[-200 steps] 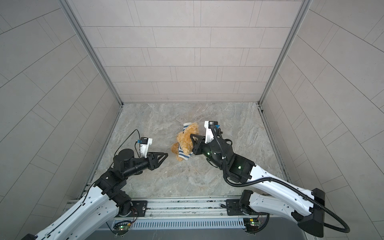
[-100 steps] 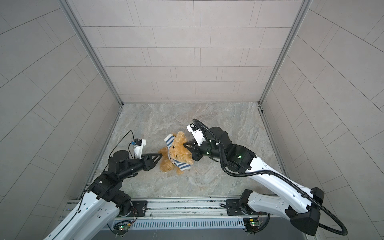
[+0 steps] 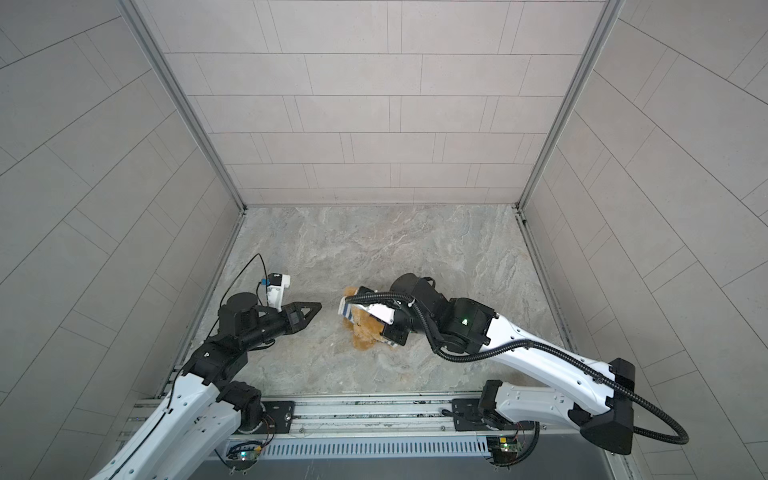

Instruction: Dress the teddy bear

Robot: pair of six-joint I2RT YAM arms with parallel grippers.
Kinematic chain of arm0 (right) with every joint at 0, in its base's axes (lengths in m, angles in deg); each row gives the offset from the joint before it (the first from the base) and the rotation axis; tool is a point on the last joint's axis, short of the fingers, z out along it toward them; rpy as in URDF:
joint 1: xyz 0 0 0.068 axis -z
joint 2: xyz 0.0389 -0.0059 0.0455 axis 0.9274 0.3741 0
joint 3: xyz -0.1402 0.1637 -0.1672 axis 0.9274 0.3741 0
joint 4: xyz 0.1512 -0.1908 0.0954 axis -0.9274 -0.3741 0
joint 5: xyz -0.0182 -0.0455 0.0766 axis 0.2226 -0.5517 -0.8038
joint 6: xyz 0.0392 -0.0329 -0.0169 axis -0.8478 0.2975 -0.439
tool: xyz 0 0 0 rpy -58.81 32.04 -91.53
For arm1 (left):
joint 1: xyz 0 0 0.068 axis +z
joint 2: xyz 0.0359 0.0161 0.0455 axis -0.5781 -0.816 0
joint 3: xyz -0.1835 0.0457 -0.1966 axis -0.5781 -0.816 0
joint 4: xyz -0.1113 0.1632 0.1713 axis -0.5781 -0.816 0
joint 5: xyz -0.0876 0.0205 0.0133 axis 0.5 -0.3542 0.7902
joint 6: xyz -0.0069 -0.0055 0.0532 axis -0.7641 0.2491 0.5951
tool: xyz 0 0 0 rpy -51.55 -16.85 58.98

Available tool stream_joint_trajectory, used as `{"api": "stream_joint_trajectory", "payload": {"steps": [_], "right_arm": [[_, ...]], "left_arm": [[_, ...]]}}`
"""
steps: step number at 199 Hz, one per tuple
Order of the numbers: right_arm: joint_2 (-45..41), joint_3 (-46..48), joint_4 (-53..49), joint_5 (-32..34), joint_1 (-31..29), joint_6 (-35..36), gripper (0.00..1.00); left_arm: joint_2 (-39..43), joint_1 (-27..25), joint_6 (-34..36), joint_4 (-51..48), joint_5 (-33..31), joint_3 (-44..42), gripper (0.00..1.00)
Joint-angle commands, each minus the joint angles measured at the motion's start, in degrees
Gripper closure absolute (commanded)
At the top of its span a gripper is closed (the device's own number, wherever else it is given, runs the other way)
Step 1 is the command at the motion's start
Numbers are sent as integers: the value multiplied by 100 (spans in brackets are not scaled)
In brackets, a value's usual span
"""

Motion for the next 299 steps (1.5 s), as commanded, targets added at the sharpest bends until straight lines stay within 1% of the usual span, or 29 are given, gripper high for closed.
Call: {"api": "stream_joint_trajectory", "payload": {"steps": [1, 26, 58, 78, 93, 108, 122, 138, 159, 169, 176, 190, 215, 250, 271, 299], "right_arm": [[-192, -118, 97, 116, -221, 1171, 100], [-319, -79, 188, 6, -274, 1483, 100], [-437, 138, 417, -220, -274, 1585, 100], [-345, 141, 459, -405, -274, 1592, 100], [-319, 171, 506, -448, -278, 1604, 100], [-326, 168, 503, -457, -274, 1632, 100], [-356, 203, 530, -464, -274, 1614, 100], [-394, 254, 583, -466, -267, 1557, 100], [-396, 306, 584, -466, -265, 1526, 100], [-397, 326, 597, -466, -265, 1526, 100], [-405, 342, 598, -466, -258, 1524, 100], [-428, 378, 606, -466, -256, 1526, 100], [-499, 443, 609, -482, -256, 1494, 100], [-556, 587, 718, -523, -256, 1429, 100], [-576, 629, 796, -571, -252, 1420, 100], [-573, 643, 807, -630, -243, 1420, 100]], "left_arm": [[-223, 44, -132, 540, 280, -149, 67], [-373, 41, -12, 652, 455, -188, 70], [-384, 10, -293, 1349, 854, -412, 68], [-424, -140, -343, 1520, 837, -446, 68], [-435, -312, -329, 1531, 736, -432, 68], [-354, -358, -349, 1547, 711, -423, 67], [-198, -360, -360, 1534, 681, -423, 63], [-82, -360, -352, 1391, 605, -411, 56], [-106, -351, -374, 1349, 604, -423, 40], [-120, -353, -404, 1383, 616, -423, 35], [-106, -351, -441, 1427, 627, -415, 32], [-67, -351, -418, 1373, 649, -324, 29], [0, -356, -38, 842, 662, -3, 28], [-253, -351, -9, 830, 838, 37, 28], [-547, -389, -35, 940, 819, 50, 32], [-929, -693, 26, 970, 688, 206, 36]]}}
